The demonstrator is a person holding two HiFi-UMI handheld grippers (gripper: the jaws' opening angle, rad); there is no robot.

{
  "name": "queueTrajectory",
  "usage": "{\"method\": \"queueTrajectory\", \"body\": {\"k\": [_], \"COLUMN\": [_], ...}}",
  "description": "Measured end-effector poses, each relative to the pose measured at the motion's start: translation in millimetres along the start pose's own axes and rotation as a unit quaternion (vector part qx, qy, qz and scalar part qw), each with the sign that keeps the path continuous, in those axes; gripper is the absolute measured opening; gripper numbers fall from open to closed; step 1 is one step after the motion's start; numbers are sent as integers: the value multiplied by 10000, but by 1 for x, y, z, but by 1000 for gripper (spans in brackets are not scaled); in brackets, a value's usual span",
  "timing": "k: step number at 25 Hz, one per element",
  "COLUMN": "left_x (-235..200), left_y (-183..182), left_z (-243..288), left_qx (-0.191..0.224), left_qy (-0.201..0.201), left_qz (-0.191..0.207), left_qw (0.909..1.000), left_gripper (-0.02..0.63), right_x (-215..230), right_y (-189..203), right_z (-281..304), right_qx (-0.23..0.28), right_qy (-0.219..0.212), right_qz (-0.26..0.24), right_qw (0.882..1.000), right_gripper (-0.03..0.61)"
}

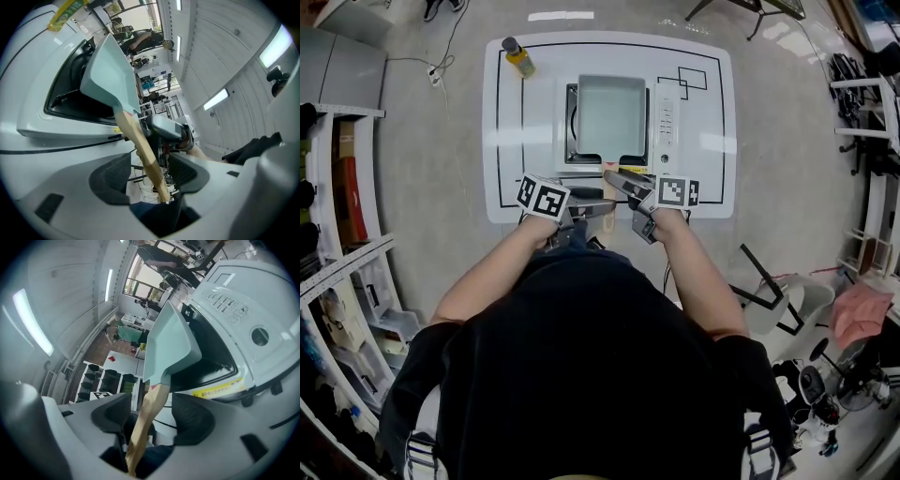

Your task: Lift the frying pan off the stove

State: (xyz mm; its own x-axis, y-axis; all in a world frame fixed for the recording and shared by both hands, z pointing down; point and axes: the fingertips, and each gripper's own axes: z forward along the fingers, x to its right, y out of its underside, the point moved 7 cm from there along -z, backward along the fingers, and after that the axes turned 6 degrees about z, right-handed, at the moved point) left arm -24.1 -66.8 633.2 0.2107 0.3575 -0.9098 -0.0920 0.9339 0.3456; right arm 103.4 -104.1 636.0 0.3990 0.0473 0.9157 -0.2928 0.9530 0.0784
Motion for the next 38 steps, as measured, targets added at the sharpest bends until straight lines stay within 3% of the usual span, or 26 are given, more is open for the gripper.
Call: {"method": "queueTrajectory", "body": {"k": [5,11,22,30,38], "left_x": [6,5,3,2,2], "left_y": [2,2,8,12,12], "left_z": [8,14,20,26,27], "left_qx": [39,-57,-253,-314,-329], "left_qy": [312,420,633,749,785], "left_qz": [-372,-450,-627,-717,-713], "left_qw": [9988,9981,9957,9941,9938], "left_gripper": [245,237,166,135,132], "right_x": [2,5,6,14,19], "right_y": [0,-4,1,3,4], "right_z": [4,14,24,27,28], "right_qx": [-32,-226,-670,-662,-729], "right_qy": [-277,-443,-810,-1025,-1135], "right_qz": [351,523,761,1000,1173], "right_qw": [9990,9974,9915,9875,9839], "right_gripper": [270,270,263,190,163]}}
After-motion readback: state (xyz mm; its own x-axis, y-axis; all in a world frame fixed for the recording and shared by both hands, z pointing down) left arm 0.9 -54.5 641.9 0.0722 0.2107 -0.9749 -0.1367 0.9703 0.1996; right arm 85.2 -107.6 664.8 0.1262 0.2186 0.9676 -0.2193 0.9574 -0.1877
